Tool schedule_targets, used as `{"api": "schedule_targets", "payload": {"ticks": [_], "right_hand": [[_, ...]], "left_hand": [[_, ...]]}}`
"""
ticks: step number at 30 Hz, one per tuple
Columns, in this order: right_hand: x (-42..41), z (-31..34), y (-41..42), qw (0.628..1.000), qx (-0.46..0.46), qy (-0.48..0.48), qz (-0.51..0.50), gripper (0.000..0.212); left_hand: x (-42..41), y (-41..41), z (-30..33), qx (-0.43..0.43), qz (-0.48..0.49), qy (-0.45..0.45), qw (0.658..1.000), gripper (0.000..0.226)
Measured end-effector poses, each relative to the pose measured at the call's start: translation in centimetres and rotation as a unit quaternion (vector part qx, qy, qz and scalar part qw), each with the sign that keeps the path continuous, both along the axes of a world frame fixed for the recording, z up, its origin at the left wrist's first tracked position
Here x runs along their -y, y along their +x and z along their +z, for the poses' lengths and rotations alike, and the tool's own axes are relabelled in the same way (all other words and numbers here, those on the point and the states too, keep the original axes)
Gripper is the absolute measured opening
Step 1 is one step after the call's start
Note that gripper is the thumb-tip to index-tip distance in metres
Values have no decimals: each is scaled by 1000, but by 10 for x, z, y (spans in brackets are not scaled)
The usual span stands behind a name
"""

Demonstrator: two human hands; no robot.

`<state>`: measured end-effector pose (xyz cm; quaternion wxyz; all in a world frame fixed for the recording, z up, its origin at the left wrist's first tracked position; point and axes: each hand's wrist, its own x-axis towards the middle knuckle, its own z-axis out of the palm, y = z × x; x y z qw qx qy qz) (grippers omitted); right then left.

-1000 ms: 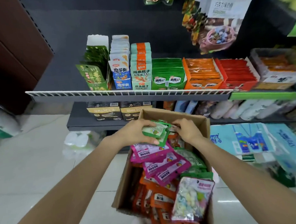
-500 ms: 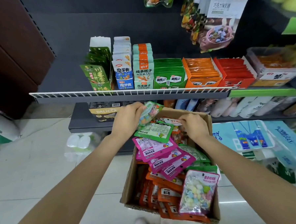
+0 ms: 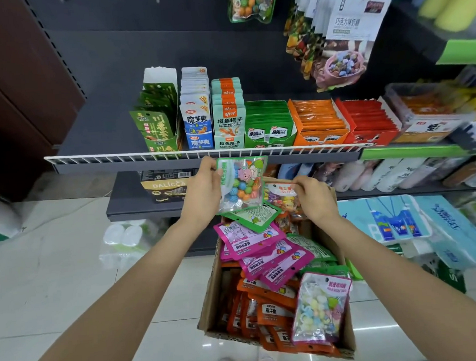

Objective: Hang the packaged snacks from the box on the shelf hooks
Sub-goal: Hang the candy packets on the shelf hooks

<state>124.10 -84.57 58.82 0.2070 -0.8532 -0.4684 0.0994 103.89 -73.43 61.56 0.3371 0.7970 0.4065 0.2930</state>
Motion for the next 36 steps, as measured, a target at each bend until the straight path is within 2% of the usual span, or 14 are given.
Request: {"api": "schedule_targets", "payload": {"ticks": [5,8,10,13,16,19,24,27,32,34,36], "right_hand": [[-1,25,7,994,-1,108,-12,11],[-6,60,5,988,3,151,21,27],[-9,82,1,983,-19,176,39,26],[-16,111,-2,971,-75,221,44,25],[-21,135,-2,951,-143,271,30,25],[-25,153,1,928,-207,309,21,28],[-38,173,10,928,-204,310,33,15],[-47,184,13,931,-189,300,83,7],[-60,192,24,945,-106,263,160,13],[-66,192,26,949,-69,251,179,10],[-73,190,27,952,-76,237,180,3]], "left_hand": [[-14,-3,8,94,70,-122,986,8],[-18,2,31,204,89,-232,947,16],[-17,8,50,255,73,-286,921,13],[-16,17,76,286,55,-323,900,7],[-22,23,95,275,44,-338,899,10],[-30,26,110,227,22,-297,927,10],[-39,33,140,70,-77,-99,990,8],[-43,46,153,41,-102,-8,994,11],[-50,62,167,64,-92,39,993,5],[-54,67,171,64,-89,54,993,8],[-57,72,174,63,-90,69,992,9]]}}
